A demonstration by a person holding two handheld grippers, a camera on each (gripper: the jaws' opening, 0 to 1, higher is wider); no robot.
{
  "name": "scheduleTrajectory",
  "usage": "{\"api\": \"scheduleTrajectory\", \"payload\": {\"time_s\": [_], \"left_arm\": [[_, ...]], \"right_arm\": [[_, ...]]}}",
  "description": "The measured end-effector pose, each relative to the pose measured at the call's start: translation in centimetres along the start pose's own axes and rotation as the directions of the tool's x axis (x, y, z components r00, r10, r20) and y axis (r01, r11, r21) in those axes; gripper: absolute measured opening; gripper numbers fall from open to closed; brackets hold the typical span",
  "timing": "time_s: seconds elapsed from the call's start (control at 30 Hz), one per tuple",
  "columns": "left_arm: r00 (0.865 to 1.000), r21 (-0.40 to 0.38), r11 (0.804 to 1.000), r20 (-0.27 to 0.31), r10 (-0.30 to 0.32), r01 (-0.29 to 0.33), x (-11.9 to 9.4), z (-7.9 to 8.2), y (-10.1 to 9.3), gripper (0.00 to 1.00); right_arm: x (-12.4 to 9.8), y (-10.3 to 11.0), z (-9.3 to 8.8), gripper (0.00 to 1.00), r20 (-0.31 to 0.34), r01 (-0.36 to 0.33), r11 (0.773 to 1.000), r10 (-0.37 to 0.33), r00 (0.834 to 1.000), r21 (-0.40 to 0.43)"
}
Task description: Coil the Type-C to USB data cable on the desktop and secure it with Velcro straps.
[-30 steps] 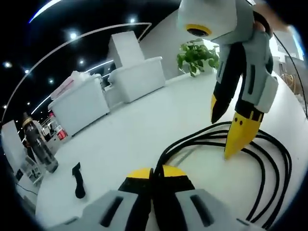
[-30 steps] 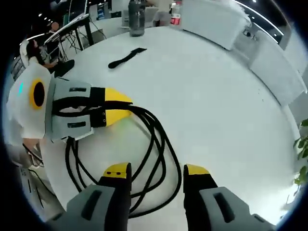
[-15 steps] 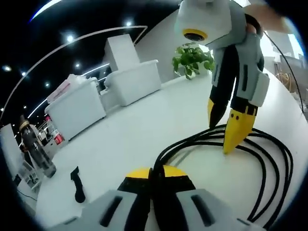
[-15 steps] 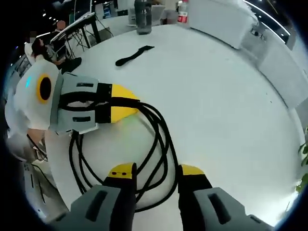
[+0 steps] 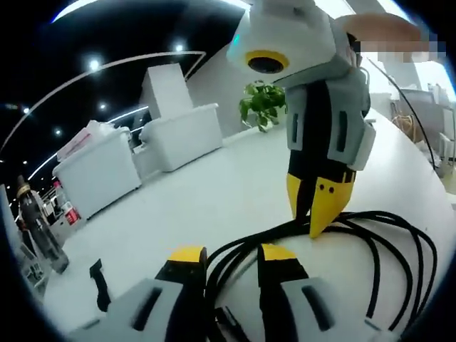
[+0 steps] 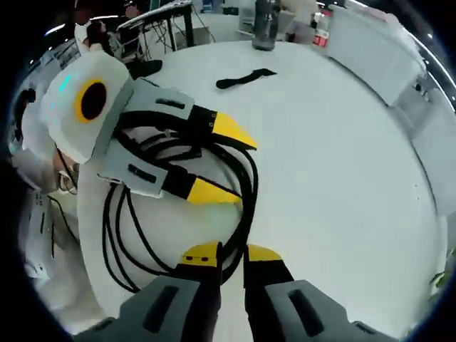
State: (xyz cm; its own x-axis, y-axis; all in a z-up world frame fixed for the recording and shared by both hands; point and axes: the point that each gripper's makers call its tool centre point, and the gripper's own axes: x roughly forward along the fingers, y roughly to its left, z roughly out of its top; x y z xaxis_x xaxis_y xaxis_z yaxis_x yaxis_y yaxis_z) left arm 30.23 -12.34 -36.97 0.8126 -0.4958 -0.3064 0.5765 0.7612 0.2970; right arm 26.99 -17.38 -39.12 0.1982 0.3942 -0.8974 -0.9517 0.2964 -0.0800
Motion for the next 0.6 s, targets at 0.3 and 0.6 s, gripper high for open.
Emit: {"api": "scheduleTrajectory", "payload": {"time_s": [0.3, 0.6], "left_arm": [[1.000, -0.014, 1.000, 0.001, -0.012, 0.012, 0.0, -0.2, 0.9, 0.36], [0.999, -0.089, 0.995, -0.006, -0.052, 0.051, 0.0, -0.5, 0.1, 0.28]], "right_arm": [[0.0, -0.1, 0.2, 0.09, 0.036, -0.047, 0.996, 0.050, 0.998, -0.081], [-0.1, -0.1, 0.2, 0.10, 0.078, -0.081, 0.988, 0.092, 0.993, -0.134]]}}
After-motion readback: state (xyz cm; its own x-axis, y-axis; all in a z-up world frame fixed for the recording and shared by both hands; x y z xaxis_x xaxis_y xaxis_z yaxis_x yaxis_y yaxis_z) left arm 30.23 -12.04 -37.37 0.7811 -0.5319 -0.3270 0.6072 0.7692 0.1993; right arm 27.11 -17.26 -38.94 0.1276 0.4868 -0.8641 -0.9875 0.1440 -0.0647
